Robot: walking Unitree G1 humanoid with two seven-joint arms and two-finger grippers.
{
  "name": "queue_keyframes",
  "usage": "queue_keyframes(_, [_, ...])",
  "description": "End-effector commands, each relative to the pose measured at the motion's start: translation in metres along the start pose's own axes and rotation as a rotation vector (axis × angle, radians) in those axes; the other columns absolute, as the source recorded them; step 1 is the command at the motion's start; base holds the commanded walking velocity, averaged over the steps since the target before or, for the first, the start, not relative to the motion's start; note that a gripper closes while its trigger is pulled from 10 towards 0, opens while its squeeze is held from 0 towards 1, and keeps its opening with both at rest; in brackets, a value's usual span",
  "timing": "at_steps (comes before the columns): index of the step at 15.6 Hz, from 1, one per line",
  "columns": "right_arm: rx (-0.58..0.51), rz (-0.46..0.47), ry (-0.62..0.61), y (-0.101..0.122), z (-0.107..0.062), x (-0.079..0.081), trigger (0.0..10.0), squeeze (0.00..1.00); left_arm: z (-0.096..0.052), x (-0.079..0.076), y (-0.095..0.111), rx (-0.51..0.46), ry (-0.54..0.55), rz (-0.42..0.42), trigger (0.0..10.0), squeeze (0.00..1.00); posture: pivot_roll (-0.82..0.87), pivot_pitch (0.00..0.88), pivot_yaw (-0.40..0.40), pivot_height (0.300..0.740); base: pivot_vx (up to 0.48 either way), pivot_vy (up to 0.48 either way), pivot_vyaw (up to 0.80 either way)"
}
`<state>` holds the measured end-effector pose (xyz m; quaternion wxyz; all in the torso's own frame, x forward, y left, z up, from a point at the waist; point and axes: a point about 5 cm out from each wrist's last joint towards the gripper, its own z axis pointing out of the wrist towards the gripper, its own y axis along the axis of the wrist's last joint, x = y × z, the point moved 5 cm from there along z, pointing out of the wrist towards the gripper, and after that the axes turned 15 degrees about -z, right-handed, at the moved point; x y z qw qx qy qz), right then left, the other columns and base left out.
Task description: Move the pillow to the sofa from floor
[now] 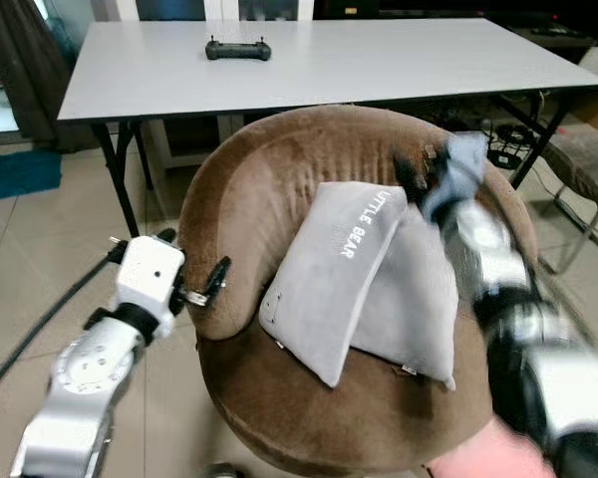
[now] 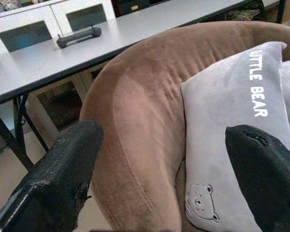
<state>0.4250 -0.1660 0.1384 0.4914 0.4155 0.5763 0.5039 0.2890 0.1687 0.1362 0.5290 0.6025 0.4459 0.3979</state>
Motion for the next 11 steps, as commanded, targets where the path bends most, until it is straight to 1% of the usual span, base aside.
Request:
queue_keyframes(1, [-0.039,0.045,0.009,0.008,-0.016,0.01,10.0,0.13,0.002,0.0,0.001,-0.015,0.018,0.002,10.0,0.0,0.06,0.0,-0.009,0.74,0.0,0.0,-0.79])
queue_keyframes(2, [-0.04,0.057,0.015,0.006,-0.024,0.014,10.0,0.13,0.003,0.0,0.001,-0.015,0.026,0.0,10.0,0.0,0.06,0.0,-0.009,0.74,0.0,0.0,-0.79])
queue_keyframes(3, [-0.018,0.073,0.01,-0.005,-0.051,0.022,10.0,0.0,0.002,0.003,0.0,-0.021,0.049,0.004,10.0,0.0,0.06,0.0,-0.012,0.74,0.0,0.0,-0.79])
queue_keyframes(4, [0.013,0.097,-0.022,-0.014,-0.075,0.027,10.0,0.0,0.002,0.007,-0.001,-0.024,0.072,0.006,10.0,0.0,0.06,0.0,-0.016,0.74,0.0,0.0,-0.79])
queue_keyframes(5, [0.037,0.093,-0.059,-0.018,-0.09,0.029,10.0,0.0,0.0,0.007,-0.001,-0.027,0.079,0.007,10.0,0.0,0.05,0.0,-0.018,0.74,0.0,0.0,-0.79])
queue_keyframes(6, [0.068,0.112,-0.087,-0.02,-0.103,0.034,10.0,0.0,-0.002,0.008,-0.003,-0.027,0.086,0.005,10.0,0.0,0.05,0.0,-0.018,0.74,0.0,0.0,-0.79])
queue_keyframes(9, [0.12,0.148,-0.115,-0.018,-0.116,0.04,10.0,0.0,-0.007,0.009,-0.007,-0.025,0.098,-0.003,10.0,0.0,0.04,0.0,-0.024,0.74,0.0,0.0,-0.79])
queue_keyframes(11, [0.138,0.147,-0.097,-0.015,-0.117,0.045,10.0,0.0,-0.008,0.01,-0.008,-0.03,0.108,-0.002,10.0,0.0,0.05,0.0,-0.048,0.74,0.0,0.0,-0.79])
